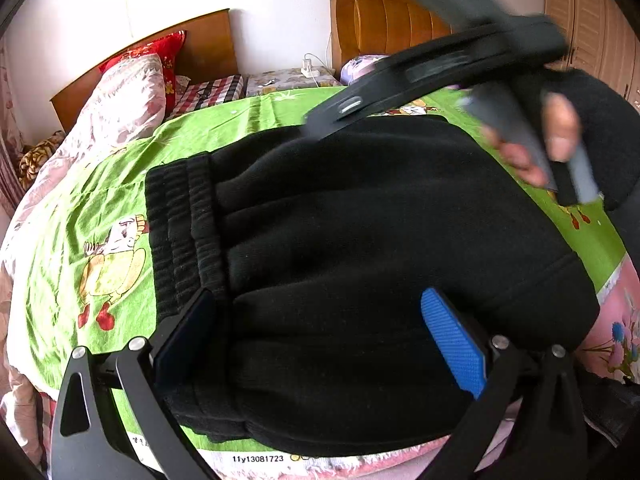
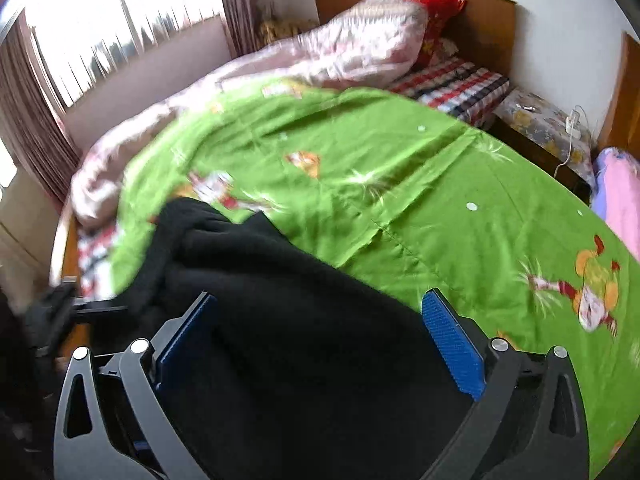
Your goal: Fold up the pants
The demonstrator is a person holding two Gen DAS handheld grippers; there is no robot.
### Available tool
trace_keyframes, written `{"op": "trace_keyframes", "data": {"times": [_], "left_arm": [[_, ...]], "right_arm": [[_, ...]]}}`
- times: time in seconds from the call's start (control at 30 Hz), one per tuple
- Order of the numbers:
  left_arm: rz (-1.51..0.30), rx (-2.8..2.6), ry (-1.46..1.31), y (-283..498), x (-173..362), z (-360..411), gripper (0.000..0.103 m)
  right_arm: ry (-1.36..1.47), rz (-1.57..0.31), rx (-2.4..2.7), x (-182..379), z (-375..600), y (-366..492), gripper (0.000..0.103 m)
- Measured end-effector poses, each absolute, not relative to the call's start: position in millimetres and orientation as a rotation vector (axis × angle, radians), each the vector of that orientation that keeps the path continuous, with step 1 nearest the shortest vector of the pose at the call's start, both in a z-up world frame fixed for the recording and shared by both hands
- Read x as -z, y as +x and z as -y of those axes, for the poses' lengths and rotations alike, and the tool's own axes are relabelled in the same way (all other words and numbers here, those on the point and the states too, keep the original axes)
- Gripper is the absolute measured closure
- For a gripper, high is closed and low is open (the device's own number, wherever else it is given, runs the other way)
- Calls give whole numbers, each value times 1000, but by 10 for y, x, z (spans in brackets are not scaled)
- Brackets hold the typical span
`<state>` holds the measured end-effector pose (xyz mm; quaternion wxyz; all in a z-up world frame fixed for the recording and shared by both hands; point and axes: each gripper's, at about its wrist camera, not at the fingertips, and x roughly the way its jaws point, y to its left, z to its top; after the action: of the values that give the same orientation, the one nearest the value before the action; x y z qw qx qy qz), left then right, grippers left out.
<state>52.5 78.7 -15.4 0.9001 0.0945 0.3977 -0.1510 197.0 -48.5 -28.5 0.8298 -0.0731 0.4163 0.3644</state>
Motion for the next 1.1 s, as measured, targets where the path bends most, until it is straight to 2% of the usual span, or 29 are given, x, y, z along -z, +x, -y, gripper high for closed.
{"op": "trace_keyframes", "data": {"times": [0.17,0.37,0.47,0.53,0.63,0.8,1.0,1.1], "left_arm": [[-820,307,198,538,163,-783,1],[-829,292,203,543,162,-741,1],[-832,293,204,543,153,-730,1],[-820,295,204,526,149,-728,1],[-779,297,206,471,160,-736,1],[-736,275,196,422,170,-735,1],[-702,224,159,271,4,-741,1],[-580,222,123,-3,-201,-772,1]], "right_arm": [[-174,-919,-655,497,915,1695,5],[-135,-938,-626,730,1117,1951,5],[27,-926,-613,656,1277,2046,5],[56,-851,-554,493,1395,1907,5],[47,-711,-411,251,1644,1363,5],[117,-590,-363,138,2037,320,4],[83,-605,-278,403,2147,-468,4],[69,-586,-250,523,2049,-675,4]]}}
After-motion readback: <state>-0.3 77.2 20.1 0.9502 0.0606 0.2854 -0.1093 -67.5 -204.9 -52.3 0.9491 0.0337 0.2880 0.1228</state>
